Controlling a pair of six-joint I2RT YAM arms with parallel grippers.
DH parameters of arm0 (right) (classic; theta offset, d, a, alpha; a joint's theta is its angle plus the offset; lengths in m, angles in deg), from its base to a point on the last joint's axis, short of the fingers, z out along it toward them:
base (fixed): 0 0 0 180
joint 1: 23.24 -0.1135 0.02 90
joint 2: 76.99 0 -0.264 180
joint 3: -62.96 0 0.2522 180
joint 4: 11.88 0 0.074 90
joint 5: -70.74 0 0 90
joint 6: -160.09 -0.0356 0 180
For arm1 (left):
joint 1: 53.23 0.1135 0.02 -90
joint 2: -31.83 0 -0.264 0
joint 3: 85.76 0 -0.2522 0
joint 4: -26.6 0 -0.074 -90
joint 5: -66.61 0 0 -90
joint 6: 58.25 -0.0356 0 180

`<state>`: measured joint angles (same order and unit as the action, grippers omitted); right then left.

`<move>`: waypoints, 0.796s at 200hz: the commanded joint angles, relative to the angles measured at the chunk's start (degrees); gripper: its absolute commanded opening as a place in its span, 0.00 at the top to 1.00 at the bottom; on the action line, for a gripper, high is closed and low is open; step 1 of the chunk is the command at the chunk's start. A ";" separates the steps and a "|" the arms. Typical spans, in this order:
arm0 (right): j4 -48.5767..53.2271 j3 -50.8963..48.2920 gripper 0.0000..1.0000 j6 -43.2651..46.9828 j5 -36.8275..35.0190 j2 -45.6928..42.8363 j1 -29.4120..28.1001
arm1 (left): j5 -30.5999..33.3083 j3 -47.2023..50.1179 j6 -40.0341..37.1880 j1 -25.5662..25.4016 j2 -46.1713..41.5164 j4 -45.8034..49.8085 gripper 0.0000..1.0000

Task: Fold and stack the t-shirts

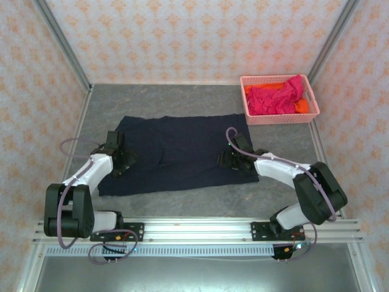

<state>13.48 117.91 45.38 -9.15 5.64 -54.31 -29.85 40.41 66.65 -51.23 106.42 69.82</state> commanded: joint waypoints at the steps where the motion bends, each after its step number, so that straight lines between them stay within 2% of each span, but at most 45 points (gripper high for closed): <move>1: 0.12 6.52 0.34 0.03 -0.73 -3.30 1.22 | 4.82 -9.72 -0.35 0.21 -1.13 3.44 0.27; 19: -1.03 11.48 0.34 1.32 -2.58 -0.98 3.81 | 8.75 -18.49 -1.20 -0.02 3.54 4.34 0.24; 42: -0.13 19.89 0.34 4.98 -5.98 4.82 5.40 | 14.08 -31.22 -2.99 -0.15 14.12 6.95 0.20; 66: -0.36 26.37 0.34 5.22 -4.97 10.20 7.36 | 17.49 -45.24 -5.53 -0.15 25.96 10.29 0.20; 93: -0.67 29.66 0.34 5.13 -4.25 12.96 7.62 | 15.70 -61.51 -5.63 -0.15 40.56 17.10 0.25; 126: -0.67 29.27 0.34 5.02 -4.13 13.90 7.78 | 16.80 -73.17 -5.10 -0.15 52.41 22.45 0.33; 159: -0.65 27.49 0.34 4.83 -3.85 13.70 7.95 | 17.09 -77.53 -5.34 -0.18 58.57 23.84 0.35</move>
<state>12.19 146.21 49.38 -12.39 19.34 -46.66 -15.33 -33.27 61.82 -51.25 162.77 87.76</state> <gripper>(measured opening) 0.662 0.652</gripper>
